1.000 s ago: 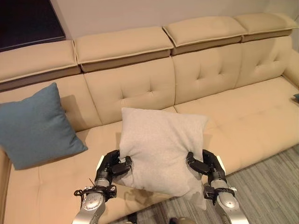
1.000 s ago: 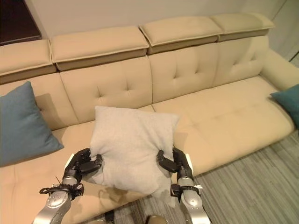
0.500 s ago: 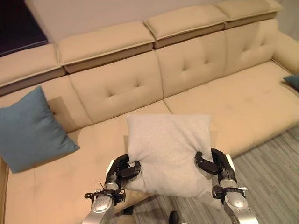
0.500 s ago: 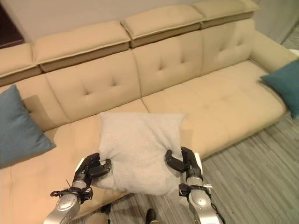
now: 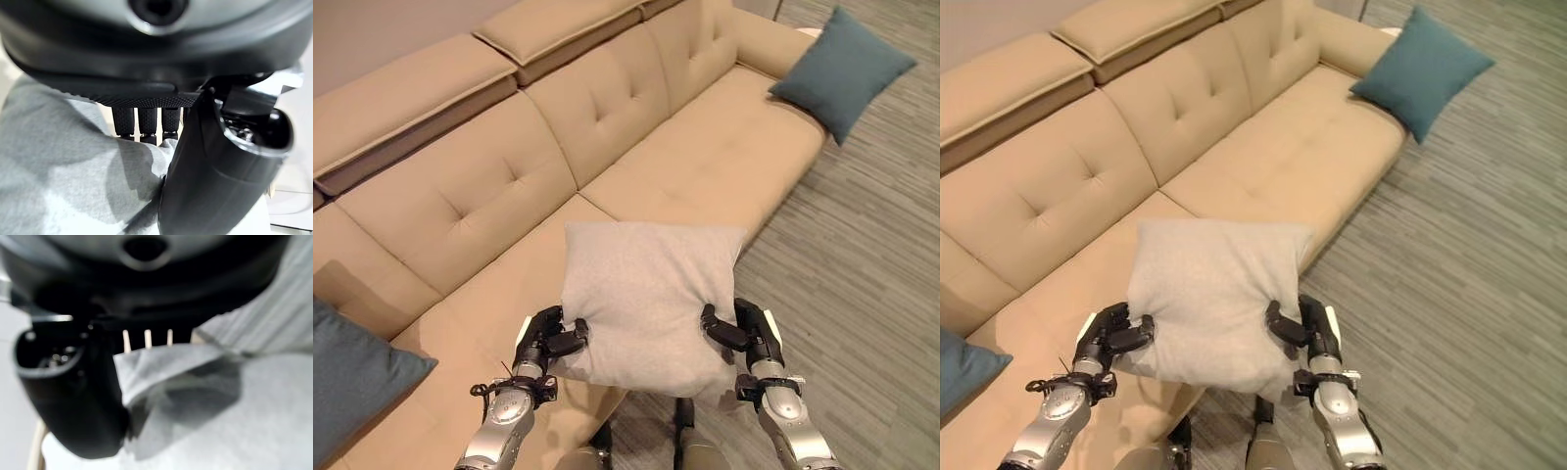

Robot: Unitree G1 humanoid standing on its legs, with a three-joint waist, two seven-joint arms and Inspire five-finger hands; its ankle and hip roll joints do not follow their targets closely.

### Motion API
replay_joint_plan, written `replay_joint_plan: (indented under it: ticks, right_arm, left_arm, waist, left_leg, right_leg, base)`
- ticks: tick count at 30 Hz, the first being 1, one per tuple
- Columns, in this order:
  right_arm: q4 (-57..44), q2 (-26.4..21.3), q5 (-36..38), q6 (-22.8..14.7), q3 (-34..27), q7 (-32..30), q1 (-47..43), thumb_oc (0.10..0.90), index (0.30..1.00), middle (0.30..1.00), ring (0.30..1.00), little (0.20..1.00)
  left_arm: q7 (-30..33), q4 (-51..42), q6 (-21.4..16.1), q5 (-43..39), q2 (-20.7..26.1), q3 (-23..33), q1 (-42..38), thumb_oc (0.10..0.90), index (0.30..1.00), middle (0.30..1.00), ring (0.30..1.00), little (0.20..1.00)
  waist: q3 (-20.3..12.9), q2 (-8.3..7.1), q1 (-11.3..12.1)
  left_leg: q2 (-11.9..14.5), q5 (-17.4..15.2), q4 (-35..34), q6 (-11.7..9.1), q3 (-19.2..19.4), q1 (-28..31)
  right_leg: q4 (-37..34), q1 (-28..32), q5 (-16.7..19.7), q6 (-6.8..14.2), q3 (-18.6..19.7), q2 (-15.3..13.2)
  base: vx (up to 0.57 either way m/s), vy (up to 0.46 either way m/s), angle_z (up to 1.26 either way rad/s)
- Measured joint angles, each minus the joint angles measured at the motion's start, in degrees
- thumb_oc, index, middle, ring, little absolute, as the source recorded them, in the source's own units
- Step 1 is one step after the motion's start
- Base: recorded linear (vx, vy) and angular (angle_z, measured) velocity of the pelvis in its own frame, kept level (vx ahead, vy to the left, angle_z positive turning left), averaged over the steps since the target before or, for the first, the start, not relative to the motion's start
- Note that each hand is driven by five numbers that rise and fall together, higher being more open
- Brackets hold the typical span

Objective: Pick up all the scattered cushions and arrange them neatly on the sofa.

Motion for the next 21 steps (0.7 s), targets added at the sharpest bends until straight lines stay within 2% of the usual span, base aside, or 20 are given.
replay_joint_plan:
  ticks: [1, 2, 3, 4, 5, 7, 8, 11, 13, 14, 15, 16, 17, 18, 20, 21]
  right_arm:
    - [0.0, 0.0, 0.0, 0.0, -0.1, 0.1, 0.1, 0.400, 0.300, 0.300, 0.300, 0.300]
    - [-0.1, 0.0, -0.1, 0.0, -0.1, 0.3, -0.2, 0.400, 0.300, 0.300, 0.300, 0.300]
    - [-0.4, 0.0, -0.1, 0.0, 0.1, 0.4, -0.2, 0.400, 0.300, 0.300, 0.300, 0.300]
    - [-0.6, 0.0, -0.2, 0.0, 0.3, 0.7, -0.2, 0.400, 0.300, 0.300, 0.300, 0.300]
    - [-0.5, -0.1, -0.3, 0.0, 0.3, 1.1, -0.5, 0.400, 0.300, 0.300, 0.300, 0.300]
    - [-0.5, -0.3, -0.3, 0.1, 0.1, 1.1, -0.3, 0.400, 0.300, 0.300, 0.300, 0.300]
    - [-0.5, -0.3, -0.3, 0.1, 0.0, 1.1, 0.3, 0.400, 0.300, 0.300, 0.300, 0.300]
    - [-0.6, -2.1, -0.2, 0.1, -0.8, 0.9, 1.2, 0.400, 0.300, 0.300, 0.300, 0.300]
    - [-0.6, -2.9, -0.2, 0.1, -3.5, -0.2, 2.1, 0.400, 0.300, 0.300, 0.300, 0.300]
    - [-0.6, -2.9, -0.2, 0.1, -3.5, -0.6, 2.1, 0.400, 0.300, 0.300, 0.300, 0.300]
    - [-0.6, -3.0, -0.2, 0.1, -3.5, -0.7, 2.2, 0.400, 0.300, 0.300, 0.300, 0.300]
    - [-0.6, -3.3, -0.1, 0.1, -3.4, -0.9, 2.3, 0.400, 0.300, 0.300, 0.300, 0.300]
    - [-0.8, -4.2, 0.0, 0.1, -3.7, -1.2, 3.0, 0.400, 0.300, 0.300, 0.300, 0.300]
    - [-0.8, -4.4, 0.0, 0.1, -4.5, -1.3, 3.1, 0.400, 0.300, 0.300, 0.300, 0.300]
    - [-0.8, -4.4, 0.0, 0.1, -4.9, -1.3, 3.0, 0.400, 0.300, 0.300, 0.300, 0.300]
    - [-0.9, -4.3, -0.1, 0.1, -4.8, -1.2, 2.9, 0.400, 0.300, 0.300, 0.300, 0.300]
  left_arm:
    - [0.0, 0.0, 0.0, 0.0, 0.0, -0.1, 0.2, 0.400, 0.300, 0.300, 0.300, 0.300]
    - [0.0, 0.0, 0.0, 0.0, -0.2, 0.1, 0.5, 0.400, 0.300, 0.300, 0.300, 0.300]
    - [0.0, 0.0, 0.0, 0.0, 0.0, 0.1, 0.6, 0.400, 0.300, 0.300, 0.300, 0.300]
    - [0.0, 0.0, 0.0, -0.1, 0.2, 0.3, 0.8, 0.400, 0.300, 0.300, 0.300, 0.300]
    - [0.0, 0.0, 0.0, -0.1, 0.3, 0.5, 1.1, 0.400, 0.300, 0.300, 0.300, 0.300]
    - [0.0, -0.2, 0.0, -0.1, -0.6, 0.7, 2.0, 0.400, 0.300, 0.300, 0.300, 0.300]
    - [0.0, -0.2, 0.0, -0.1, -1.0, 0.6, 2.5, 0.400, 0.300, 0.300, 0.300, 0.300]
    - [-0.3, -0.2, 0.0, -0.1, -2.1, -0.9, 2.8, 0.400, 0.300, 0.300, 0.300, 0.300]
    - [-0.3, -0.2, 0.1, -0.1, -3.0, -3.7, 0.8, 0.400, 0.300, 0.300, 0.300, 0.300]
    - [-0.3, -0.2, 0.2, -0.1, -3.0, -3.9, 0.8, 0.400, 0.300, 0.300, 0.300, 0.300]
    - [-0.2, -0.2, 0.2, -0.1, -3.0, -4.1, 0.7, 0.400, 0.300, 0.300, 0.300, 0.300]
    - [-0.2, -0.3, 0.2, 0.0, -3.0, -4.3, 0.7, 0.400, 0.300, 0.300, 0.300, 0.300]
    - [-0.2, -0.5, 0.2, 0.1, -3.4, -4.9, 0.3, 0.400, 0.300, 0.300, 0.300, 0.300]
    - [-0.2, -1.2, 0.2, 0.2, -3.4, -5.5, 0.1, 0.400, 0.300, 0.300, 0.300, 0.300]
    - [-0.2, -1.7, 0.2, 0.5, -3.4, -5.7, 0.0, 0.400, 0.300, 0.300, 0.300, 0.300]
    - [-0.2, -1.7, 0.3, 0.5, -3.3, -5.5, 0.1, 0.400, 0.300, 0.300, 0.300, 0.300]
  waist:
    - [0.1, 0.19, 1.1]
    - [0.3, 0.54, 2.4]
    - [0.5, 0.68, 3.5]
    - [0.4, 0.24, 4.4]
    - [0.6, 0.15, 4.8]
    - [0.8, 1.20, 4.2]
    - [0.8, 1.21, 4.1]
    - [0.7, 1.32, 3.2]
    - [0.8, 1.34, 0.9]
    - [0.9, 1.27, 0.9]
    - [0.8, 1.29, 1.0]
    - [0.8, 1.51, 1.0]
    - [0.9, 1.45, 1.0]
    - [0.7, 1.69, 1.2]
    - [0.7, 1.86, 1.2]
    - [0.8, 1.66, 1.5]
  left_leg:
    - [0.8, 0.9, -0.8, 0.1, 1.8, 0.2]
    - [1.6, 1.4, -1.2, -0.1, 3.2, 0.3]
    - [2.3, 1.7, -1.4, -0.4, 4.4, 0.3]
    - [2.4, 2.0, -1.5, -0.8, 5.8, 0.4]
    - [2.6, 2.2, -1.5, -1.1, 6.6, 0.5]
    - [4.0, 2.8, -1.5, -2.0, 6.3, 1.0]
    - [4.2, 3.0, -1.3, -2.2, 5.8, 1.6]
    - [5.8, 3.6, -1.4, -3.3, 2.7, 2.4]
    - [7.2, 5.5, 4.0, -6.1, -1.4, -1.3]
    - [7.2, 6.5, 5.6, -7.5, -3.1, -1.6]
    - [6.8, 6.7, 7.2, -7.7, -5.6, -2.3]
    - [5.9, 5.8, 8.4, -8.0, -8.6, -3.1]
    - [1.3, 2.4, 9.0, -8.1, -14.9, -3.8]
    - [-3.3, 0.9, 6.3, -7.3, -18.8, -3.7]
    - [-7.9, 0.3, 4.2, -6.1, -17.9, -5.2]
    - [-9.0, 0.3, 3.5, -5.9, -18.0, -5.9]
  right_leg:
    - [1.8, 1.7, -3.2, -1.0, -4.3, -0.6]
    - [2.7, 2.8, -5.1, -0.7, -6.8, -0.7]
    - [2.9, 4.1, -6.3, 0.3, -8.5, -0.9]
    - [1.1, 5.5, -6.7, 0.0, -9.2, -1.0]
    - [-1.4, 6.0, -6.4, -0.9, -8.6, -0.4]
    - [-4.6, 7.5, -4.8, -2.2, -6.6, 2.7]
    - [-5.7, 8.5, -4.5, -2.2, -5.8, 3.6]
    - [-6.0, 9.2, -4.7, -2.8, -4.4, 5.7]
    - [-5.6, 8.0, -5.9, -5.0, -3.2, 6.8]
    - [-5.1, 7.8, -6.2, -5.7, -1.9, 6.8]
    - [-5.1, 7.9, -6.1, -6.0, -1.2, 6.6]
    - [-5.2, 7.9, -5.7, -6.6, 0.0, 6.6]
    - [-6.9, 8.0, -5.2, -7.5, 2.6, 6.6]
    - [-7.9, 7.8, -4.8, -8.0, 4.8, 6.2]
    - [-9.9, 8.6, -3.5, -8.2, 7.3, 6.8]
    - [-10.1, 8.6, -3.5, -8.1, 8.9, 7.0]
  base:
    - [-0.10, -0.055, -0.55]
    - [-0.07, -0.095, -0.75]
    - [-0.01, -0.146, -0.83]
    - [0.03, -0.165, -0.74]
    - [0.05, -0.188, -0.57]
    - [0.05, -0.128, -0.35]
    - [0.04, -0.112, -0.39]
    - [0.03, -0.177, -0.21]
    - [0.02, -0.187, 0.05]
    - [0.08, -0.096, -0.34]
    - [0.13, -0.062, -0.53]
    - [0.19, -0.062, -0.44]
    - [0.21, -0.021, -0.48]
    - [0.20, -0.002, -0.42]
    - [0.20, 0.019, -0.56]
    - [0.22, 0.053, -0.86]
